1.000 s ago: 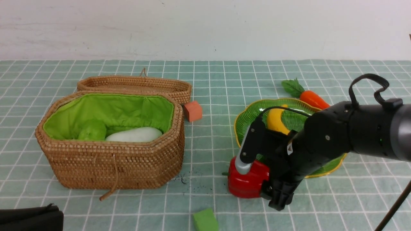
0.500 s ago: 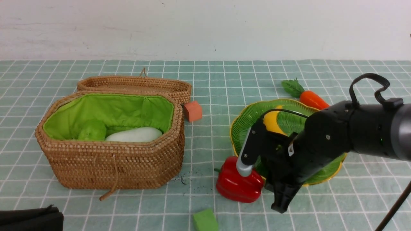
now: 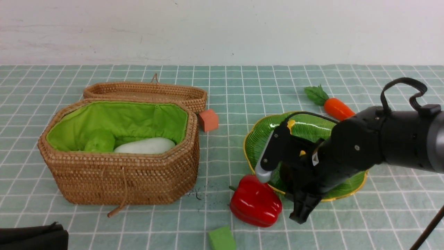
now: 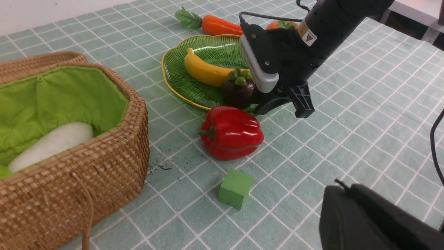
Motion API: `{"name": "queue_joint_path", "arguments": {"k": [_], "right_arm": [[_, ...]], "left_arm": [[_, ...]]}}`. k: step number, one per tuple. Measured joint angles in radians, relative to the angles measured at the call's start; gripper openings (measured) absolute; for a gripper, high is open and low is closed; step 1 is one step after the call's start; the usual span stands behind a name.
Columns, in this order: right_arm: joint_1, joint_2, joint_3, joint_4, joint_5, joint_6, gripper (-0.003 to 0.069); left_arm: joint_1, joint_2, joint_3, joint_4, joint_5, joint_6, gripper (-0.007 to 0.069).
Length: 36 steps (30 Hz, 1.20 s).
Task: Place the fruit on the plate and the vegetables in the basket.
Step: Grab a mountain bell pepper with your right arm and put it into the left basket
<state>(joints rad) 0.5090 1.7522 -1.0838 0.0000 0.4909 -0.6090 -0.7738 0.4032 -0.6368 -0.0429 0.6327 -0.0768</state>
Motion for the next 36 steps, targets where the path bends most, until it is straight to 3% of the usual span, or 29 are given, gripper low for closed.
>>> {"name": "queue_joint_path", "arguments": {"k": [5,11,14,21,36], "right_arm": [[0.000,0.008,0.000,-0.137,-0.045,0.142,0.0309],[0.004,-0.016,0.001,-0.172,-0.029,0.253,0.0358],[0.020,-0.056,0.001,-0.142,-0.007,0.259,0.0394],[0.084,-0.100,0.001,0.092,0.070,0.249,0.0655],[0.098,-0.019,0.003,0.067,-0.066,0.248,0.0668]], "left_arm": [[0.000,0.000,0.000,0.000,0.009,0.000,0.0008],[0.000,0.000,0.000,0.000,0.021,0.000,0.0008],[0.000,0.000,0.000,0.000,0.023,0.000,0.0008],[0.000,0.000,0.000,0.000,0.016,0.000,0.0008],[0.000,0.000,0.000,0.001,0.005,0.000,0.0008]]}}
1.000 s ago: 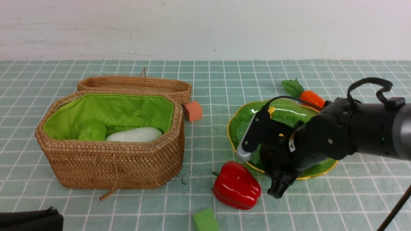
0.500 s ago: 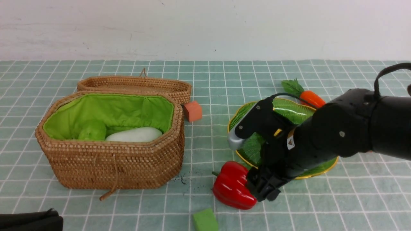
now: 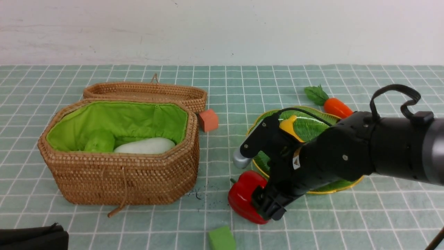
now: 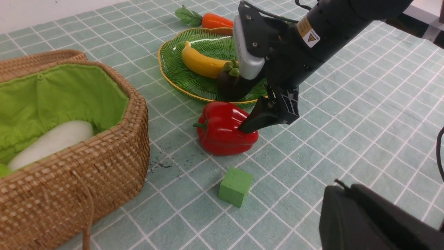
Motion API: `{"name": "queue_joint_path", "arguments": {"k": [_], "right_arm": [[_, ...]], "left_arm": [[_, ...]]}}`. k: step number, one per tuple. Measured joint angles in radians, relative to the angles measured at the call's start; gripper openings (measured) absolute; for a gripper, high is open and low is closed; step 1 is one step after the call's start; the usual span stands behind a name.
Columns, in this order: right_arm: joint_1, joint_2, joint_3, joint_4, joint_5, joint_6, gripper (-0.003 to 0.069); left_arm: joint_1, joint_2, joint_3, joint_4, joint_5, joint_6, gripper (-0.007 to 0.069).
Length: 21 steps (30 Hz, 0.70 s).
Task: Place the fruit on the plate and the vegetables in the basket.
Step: Grab a mountain bell pepper with your right arm and put it into the left basket
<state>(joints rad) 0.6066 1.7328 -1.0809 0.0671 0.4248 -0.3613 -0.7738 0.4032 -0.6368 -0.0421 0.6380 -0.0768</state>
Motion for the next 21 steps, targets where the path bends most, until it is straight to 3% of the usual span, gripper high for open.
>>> {"name": "queue_joint_path", "arguments": {"k": [15,21], "right_arm": [[0.000,0.076,-0.001,0.003,-0.111,0.000,0.0652],[0.000,0.090,-0.001,0.001,-0.129,0.000,0.0598]], "left_arm": [[0.000,0.000,0.000,-0.006,0.006,0.000,0.0018],[0.000,0.000,0.000,-0.008,0.008,0.000,0.0018]]}}
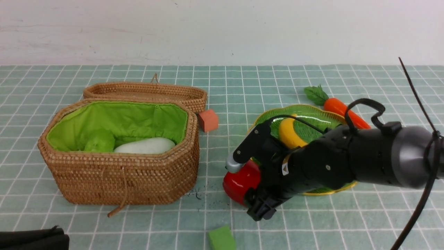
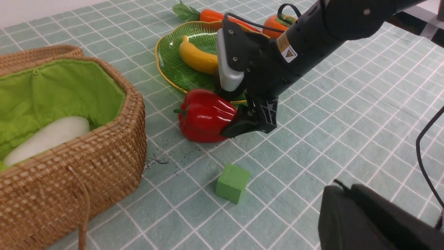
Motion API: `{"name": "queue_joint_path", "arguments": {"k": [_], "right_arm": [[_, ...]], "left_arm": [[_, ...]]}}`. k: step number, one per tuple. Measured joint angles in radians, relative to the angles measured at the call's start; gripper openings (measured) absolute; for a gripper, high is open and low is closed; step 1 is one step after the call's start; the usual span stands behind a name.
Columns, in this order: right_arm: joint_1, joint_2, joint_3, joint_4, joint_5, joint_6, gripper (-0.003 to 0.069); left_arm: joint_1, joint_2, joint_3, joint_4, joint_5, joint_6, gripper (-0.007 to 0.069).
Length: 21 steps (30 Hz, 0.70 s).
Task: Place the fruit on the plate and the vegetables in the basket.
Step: Grab a mountain bell pepper with your right arm and put it into the left basket
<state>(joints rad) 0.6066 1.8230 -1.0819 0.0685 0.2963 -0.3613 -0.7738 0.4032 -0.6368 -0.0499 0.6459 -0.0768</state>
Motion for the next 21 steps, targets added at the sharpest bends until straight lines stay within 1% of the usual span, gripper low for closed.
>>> {"name": "queue_joint_path", "arguments": {"k": [1,3,15,21], "right_arm": [[0.000,0.002,0.000,-0.001,-0.010,0.000,0.0563],[0.000,0.003,-0.001,-0.001,-0.015,0.000,0.0520],[0.000,0.003,-0.002,-0.001,-0.012,-0.002,0.0513],[0.000,-0.034,-0.001,-0.001,0.031,-0.002,0.0513]], "left_arm": [[0.000,0.000,0.000,0.000,0.000,0.000,0.0018],[0.000,0.000,0.000,0.000,0.002,0.000,0.0018],[0.000,0.000,0.000,0.000,0.003,0.000,0.0020],[0.000,0.000,0.000,0.000,0.003,0.000,0.0024]]}}
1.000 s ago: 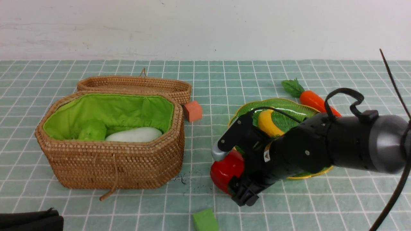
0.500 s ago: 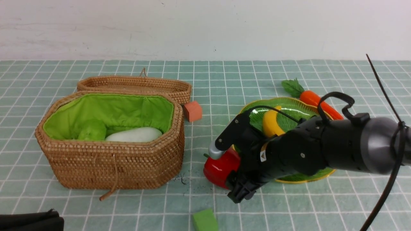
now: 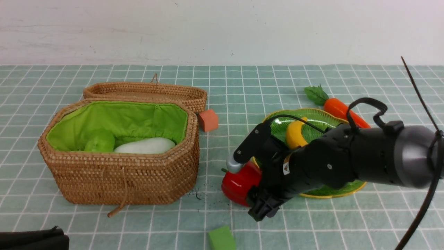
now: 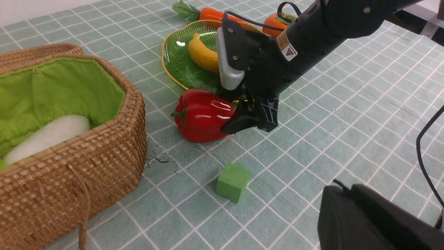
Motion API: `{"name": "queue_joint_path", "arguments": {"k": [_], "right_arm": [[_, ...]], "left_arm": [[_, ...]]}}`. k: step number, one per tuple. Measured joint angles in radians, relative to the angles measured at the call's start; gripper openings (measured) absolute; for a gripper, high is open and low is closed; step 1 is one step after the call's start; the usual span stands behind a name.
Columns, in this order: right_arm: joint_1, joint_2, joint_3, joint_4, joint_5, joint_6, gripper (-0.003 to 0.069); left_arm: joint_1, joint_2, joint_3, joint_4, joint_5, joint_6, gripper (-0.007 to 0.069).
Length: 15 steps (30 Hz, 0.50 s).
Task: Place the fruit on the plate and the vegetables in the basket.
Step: Grab a mountain bell pepper with your right arm and put it into the left basket
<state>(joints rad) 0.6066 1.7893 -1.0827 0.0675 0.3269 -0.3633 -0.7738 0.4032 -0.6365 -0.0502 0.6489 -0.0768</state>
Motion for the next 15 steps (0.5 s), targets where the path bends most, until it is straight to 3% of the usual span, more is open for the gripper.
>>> {"name": "queue_joint_path", "arguments": {"k": [11,15], "right_arm": [[0.001,-0.084,0.000,-0.005,0.024,0.003,0.0513],[0.004,-0.119,-0.039,0.010,0.093,0.059,0.0513]], "left_arm": [[0.000,0.000,0.000,-0.001,0.001,0.000,0.0029],[0.000,0.000,0.000,0.023,0.004,-0.019,0.0029]]}}
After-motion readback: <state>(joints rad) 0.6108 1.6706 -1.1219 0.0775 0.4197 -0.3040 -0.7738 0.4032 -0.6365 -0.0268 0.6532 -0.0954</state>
